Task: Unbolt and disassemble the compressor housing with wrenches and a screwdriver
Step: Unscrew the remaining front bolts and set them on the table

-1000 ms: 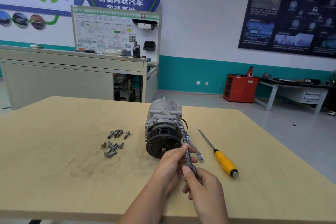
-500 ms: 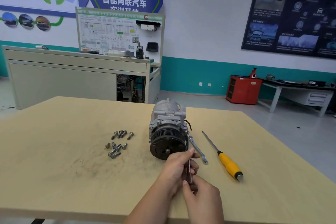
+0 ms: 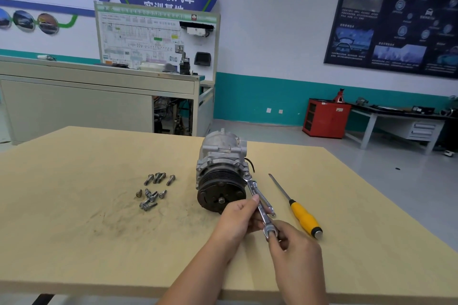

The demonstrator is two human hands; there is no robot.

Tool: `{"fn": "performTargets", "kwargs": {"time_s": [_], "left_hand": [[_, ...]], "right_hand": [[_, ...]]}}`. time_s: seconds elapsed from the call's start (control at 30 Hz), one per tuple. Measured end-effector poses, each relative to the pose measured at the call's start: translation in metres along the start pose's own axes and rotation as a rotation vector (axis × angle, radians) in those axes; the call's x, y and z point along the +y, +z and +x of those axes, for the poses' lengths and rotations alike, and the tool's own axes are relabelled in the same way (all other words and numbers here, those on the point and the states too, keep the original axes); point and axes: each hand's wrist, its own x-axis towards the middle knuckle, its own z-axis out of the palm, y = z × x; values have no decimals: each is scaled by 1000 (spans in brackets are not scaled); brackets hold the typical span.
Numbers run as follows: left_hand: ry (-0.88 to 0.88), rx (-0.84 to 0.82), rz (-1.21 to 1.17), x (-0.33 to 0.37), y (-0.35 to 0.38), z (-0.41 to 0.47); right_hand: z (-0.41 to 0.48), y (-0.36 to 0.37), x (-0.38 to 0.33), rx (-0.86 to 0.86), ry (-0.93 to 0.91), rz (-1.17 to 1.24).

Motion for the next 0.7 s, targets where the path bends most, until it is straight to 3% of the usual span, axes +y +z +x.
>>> {"fn": "performTargets", "kwargs": {"time_s": [0.53, 0.7], "left_hand": [[-85, -46, -256, 6, 2, -3], [-100, -44, -312, 6, 2, -2]], "right_hand": [[-7, 5, -10, -30, 321, 476], [-6, 13, -10, -81, 335, 401]]}}
